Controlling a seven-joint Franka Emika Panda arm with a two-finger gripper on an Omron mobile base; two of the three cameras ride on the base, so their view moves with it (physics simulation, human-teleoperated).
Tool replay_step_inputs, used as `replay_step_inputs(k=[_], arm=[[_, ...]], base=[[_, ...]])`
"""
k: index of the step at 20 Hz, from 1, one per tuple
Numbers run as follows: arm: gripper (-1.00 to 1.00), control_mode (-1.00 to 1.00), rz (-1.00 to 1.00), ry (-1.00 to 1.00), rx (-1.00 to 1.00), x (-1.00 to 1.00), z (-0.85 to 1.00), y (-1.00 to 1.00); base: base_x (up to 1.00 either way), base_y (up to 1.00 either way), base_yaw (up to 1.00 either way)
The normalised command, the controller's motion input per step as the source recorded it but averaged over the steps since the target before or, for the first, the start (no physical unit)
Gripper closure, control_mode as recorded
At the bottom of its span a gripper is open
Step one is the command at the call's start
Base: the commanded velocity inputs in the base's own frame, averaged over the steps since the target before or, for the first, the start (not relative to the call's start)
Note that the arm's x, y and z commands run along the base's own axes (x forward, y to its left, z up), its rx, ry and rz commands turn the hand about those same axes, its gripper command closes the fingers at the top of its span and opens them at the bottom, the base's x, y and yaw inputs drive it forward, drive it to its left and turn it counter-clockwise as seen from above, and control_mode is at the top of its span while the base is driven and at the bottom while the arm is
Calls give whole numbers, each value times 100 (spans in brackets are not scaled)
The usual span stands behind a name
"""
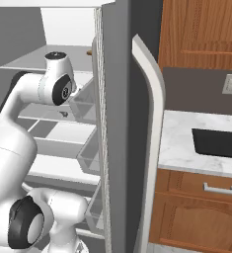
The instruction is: Take the fish out of the fridge, briefly rinse it in the sink, and place it on the tray next to the sink.
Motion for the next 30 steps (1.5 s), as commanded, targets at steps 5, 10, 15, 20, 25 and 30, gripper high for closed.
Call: replay_step_inputs(k=[5,10,15,20,25,30], arm=[[-100,-100,-7,-10,1,-1,0,13],[-100,-100,-15,-29,9,12,0,71],[-100,-100,-15,-25,23,34,-3,81],[-100,-100,-5,-8,9,44,-4,48],[-100,-100,0,6,-6,62,-8,2],[-100,-100,0,3,-5,75,-16,0]], base=[[0,0,0],[0,0,0],[0,0,0],[0,0,0],[0,0,0],[0,0,0]])
